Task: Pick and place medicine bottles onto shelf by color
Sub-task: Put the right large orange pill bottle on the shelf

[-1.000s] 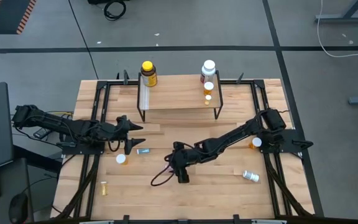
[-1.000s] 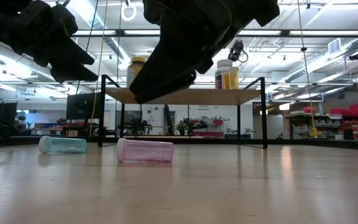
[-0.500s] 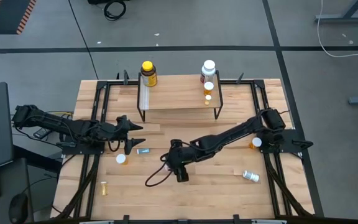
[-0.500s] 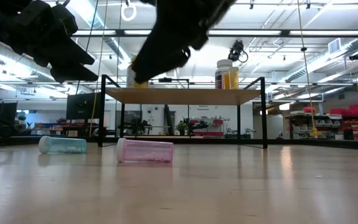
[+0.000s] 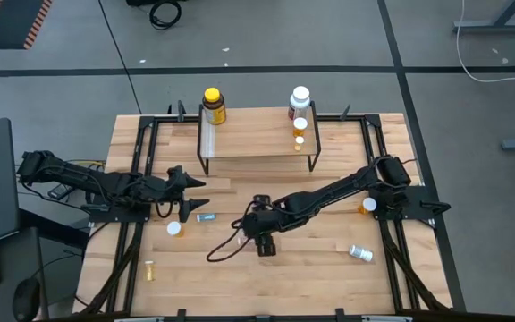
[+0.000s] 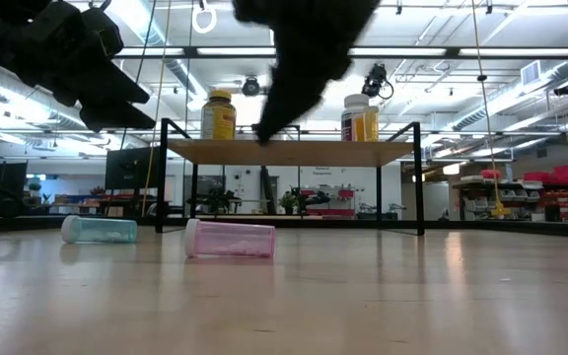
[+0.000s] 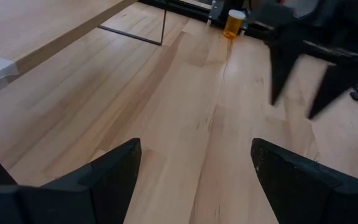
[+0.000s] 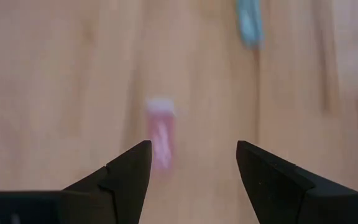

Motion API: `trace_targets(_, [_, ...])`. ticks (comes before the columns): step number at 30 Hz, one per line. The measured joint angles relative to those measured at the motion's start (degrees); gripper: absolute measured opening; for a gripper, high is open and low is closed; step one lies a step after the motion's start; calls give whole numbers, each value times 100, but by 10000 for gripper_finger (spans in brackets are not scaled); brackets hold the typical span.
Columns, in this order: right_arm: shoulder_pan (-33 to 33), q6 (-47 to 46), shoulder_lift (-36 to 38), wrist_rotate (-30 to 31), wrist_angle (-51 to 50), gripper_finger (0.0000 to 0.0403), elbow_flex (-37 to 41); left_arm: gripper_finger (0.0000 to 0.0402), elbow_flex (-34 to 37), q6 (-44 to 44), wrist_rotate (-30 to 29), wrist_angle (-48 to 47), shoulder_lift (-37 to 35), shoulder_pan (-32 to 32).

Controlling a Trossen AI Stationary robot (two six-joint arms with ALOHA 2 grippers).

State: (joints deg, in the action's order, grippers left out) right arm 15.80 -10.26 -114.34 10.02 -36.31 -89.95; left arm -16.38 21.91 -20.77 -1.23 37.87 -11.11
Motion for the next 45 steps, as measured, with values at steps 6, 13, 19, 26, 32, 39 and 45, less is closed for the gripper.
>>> trace_targets(6, [-19,-1239,0,-59,-2049,245,0,314,0,0,1,-80,2,0])
trace_targets(13, [25,-2220,0,681,-4273,247,94,314,0,-4,1,-214,0,-2])
trace_targets(19, [23,-2902,376,986,-4712,267,709,314,0,-4,1,-257,1,-2])
trace_targets(26, [9,-3799,1419,1030,-4820,294,1838,314,0,26,-1,-433,2,-81])
trace_targets(32, [85,-5108,2577,815,-4670,298,2646,314,0,39,1,-431,0,-284])
trace_targets(39, [176,-6553,3253,147,-4587,298,3059,314,0,40,1,-431,0,-448])
trace_targets(45, [208,-7084,3218,-200,-4459,298,3532,314,0,-2,1,-431,0,-503])
